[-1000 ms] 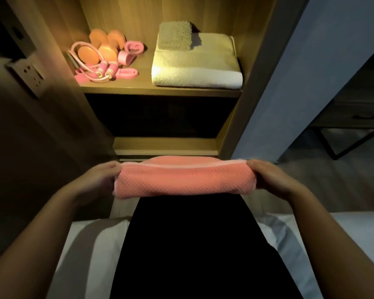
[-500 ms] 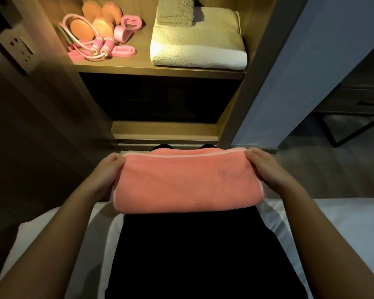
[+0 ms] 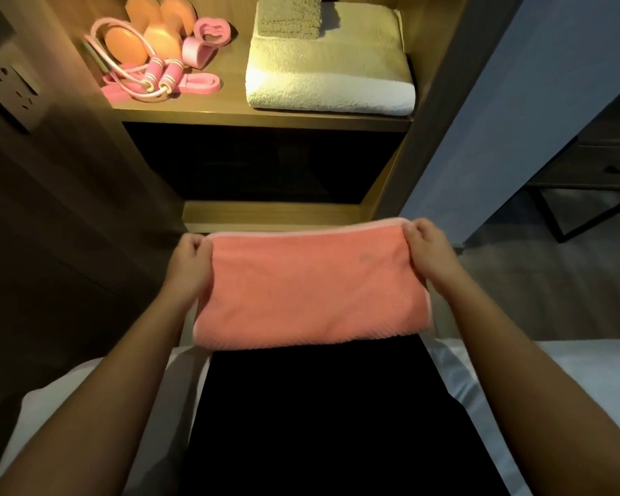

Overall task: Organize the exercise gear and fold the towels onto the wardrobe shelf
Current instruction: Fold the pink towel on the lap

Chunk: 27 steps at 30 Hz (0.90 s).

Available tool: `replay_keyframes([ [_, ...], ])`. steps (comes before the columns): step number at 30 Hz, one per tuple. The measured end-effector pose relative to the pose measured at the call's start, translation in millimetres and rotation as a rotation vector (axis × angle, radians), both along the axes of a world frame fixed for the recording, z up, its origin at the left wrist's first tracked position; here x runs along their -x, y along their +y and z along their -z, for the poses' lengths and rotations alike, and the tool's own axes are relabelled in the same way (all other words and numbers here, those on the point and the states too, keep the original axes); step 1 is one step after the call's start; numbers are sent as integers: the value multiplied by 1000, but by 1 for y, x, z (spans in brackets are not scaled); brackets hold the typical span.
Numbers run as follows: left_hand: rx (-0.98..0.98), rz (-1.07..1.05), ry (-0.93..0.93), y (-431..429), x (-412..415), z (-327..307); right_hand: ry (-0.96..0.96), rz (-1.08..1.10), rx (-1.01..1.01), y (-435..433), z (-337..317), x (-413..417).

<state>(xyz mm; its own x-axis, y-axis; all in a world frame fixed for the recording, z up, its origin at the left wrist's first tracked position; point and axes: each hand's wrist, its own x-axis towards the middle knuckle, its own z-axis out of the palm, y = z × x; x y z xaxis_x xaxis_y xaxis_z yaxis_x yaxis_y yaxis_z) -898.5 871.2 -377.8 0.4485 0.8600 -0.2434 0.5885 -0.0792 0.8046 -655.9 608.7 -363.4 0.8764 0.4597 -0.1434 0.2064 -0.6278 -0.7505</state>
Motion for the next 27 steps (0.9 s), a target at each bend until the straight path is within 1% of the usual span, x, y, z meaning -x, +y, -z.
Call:
replay_keyframes([
  [4, -149, 13, -191, 33, -35, -73, -136, 26, -166, 28, -68, -38],
  [8, -142, -7, -384, 51, -60, -146, -272, 40, -365, 44, -135, -58],
  [11, -149, -16, -467, 51, -63, -179, -339, 46, -478, 45, -165, -55],
  [17, -201, 46, -621, 39, -46, -204, -423, 14, -597, 23, -190, -38],
  [23, -258, 84, -653, 23, -16, -214, -487, 21, -717, -9, -208, -7],
  [27, -272, 83, -668, 3, 0, -212, -448, 39, -768, -24, -204, 11],
])
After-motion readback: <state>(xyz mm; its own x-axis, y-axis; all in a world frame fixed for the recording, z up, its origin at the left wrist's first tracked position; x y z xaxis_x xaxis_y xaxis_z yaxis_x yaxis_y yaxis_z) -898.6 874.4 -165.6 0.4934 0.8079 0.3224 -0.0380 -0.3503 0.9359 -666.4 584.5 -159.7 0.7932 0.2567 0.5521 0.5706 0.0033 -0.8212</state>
